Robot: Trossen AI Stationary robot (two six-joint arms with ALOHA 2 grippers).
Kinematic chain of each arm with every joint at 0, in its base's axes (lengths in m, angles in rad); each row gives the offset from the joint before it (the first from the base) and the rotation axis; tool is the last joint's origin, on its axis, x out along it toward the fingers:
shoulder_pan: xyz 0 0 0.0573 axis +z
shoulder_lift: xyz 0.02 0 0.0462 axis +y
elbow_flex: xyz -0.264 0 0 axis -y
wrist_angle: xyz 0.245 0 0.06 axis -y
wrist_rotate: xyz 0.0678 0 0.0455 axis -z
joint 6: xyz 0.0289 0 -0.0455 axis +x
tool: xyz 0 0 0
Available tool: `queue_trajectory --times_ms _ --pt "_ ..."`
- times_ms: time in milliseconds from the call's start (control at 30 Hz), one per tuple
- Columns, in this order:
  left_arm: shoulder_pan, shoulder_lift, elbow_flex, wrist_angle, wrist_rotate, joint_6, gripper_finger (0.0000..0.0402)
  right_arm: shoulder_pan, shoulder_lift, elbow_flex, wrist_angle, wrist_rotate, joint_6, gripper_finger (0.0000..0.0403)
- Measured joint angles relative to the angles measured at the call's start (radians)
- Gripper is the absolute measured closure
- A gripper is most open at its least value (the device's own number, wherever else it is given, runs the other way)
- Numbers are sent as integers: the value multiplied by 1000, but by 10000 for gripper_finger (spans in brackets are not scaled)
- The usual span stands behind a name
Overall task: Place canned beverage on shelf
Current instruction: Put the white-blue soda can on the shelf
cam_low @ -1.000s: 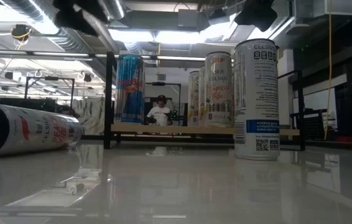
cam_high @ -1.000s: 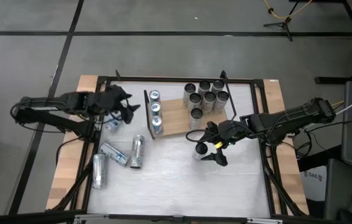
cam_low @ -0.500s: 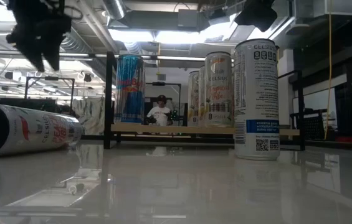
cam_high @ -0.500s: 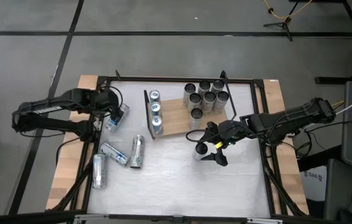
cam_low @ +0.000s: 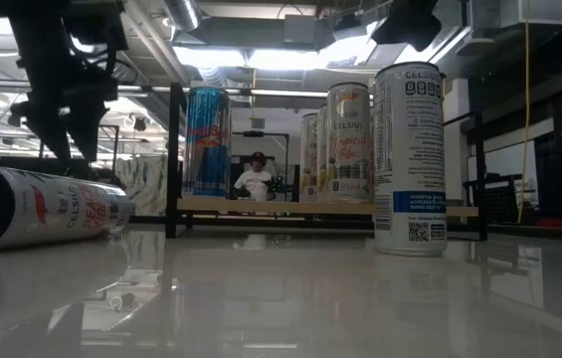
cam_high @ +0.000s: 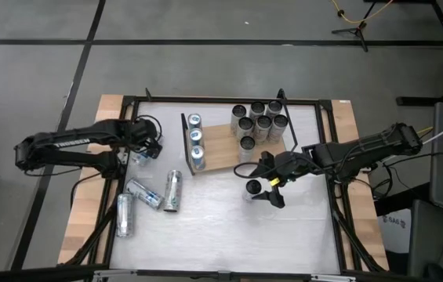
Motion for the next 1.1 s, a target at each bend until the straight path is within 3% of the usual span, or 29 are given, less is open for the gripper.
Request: queue_trajectory --times_ms 767,1100 --pt "35 0 -195 137 -38 2 93 0 0 0 -3 33 1 40" --pt "35 0 -328 297 16 -4 93 0 0 0 -3 32 1 40"
